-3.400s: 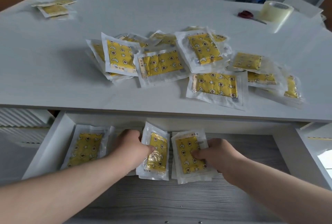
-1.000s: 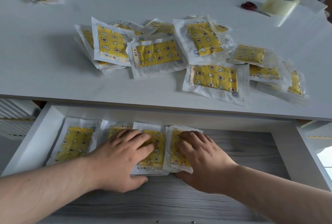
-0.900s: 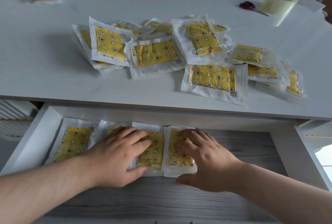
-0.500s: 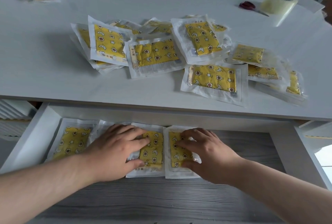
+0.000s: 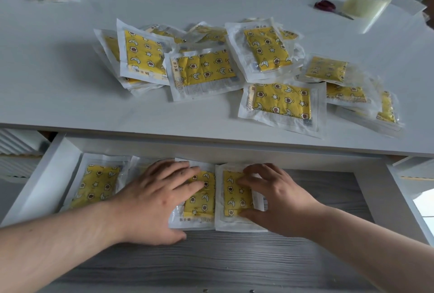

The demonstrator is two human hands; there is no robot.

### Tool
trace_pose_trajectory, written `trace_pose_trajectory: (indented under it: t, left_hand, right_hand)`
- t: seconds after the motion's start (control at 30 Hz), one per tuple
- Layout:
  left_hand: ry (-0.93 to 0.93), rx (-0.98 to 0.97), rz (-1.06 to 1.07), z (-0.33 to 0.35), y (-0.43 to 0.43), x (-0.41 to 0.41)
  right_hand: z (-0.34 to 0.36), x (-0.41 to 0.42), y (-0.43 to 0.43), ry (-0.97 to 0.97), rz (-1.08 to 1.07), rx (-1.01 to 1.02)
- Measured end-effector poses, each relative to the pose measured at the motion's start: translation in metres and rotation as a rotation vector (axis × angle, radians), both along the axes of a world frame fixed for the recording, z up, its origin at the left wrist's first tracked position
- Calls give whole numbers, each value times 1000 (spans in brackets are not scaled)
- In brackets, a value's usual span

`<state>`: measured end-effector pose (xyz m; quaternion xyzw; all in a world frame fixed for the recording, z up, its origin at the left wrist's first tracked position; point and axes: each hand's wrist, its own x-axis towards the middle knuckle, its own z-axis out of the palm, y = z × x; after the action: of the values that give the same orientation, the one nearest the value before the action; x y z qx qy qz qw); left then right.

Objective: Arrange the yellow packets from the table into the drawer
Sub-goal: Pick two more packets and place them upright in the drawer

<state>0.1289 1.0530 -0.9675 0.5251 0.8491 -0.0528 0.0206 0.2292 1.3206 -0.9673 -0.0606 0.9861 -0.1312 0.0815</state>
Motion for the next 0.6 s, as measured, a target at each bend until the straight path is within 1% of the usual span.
trace_pose_trajectory:
  t: [0.17, 0.3, 0.43, 0.6]
  left_hand:
    - [-73, 8, 13, -3, 1, -2]
    - [-62, 10, -5, -1, 1, 2]
    - [-91, 134, 94, -1, 2, -3]
    - [-96, 138, 157, 3, 2, -4]
  right_hand:
    - [2, 1, -3, 3, 17, 4]
    - [2, 2, -2, -2, -2, -39]
    - [1, 0, -2, 19, -105, -117]
    - [4, 2, -8, 39, -127, -136]
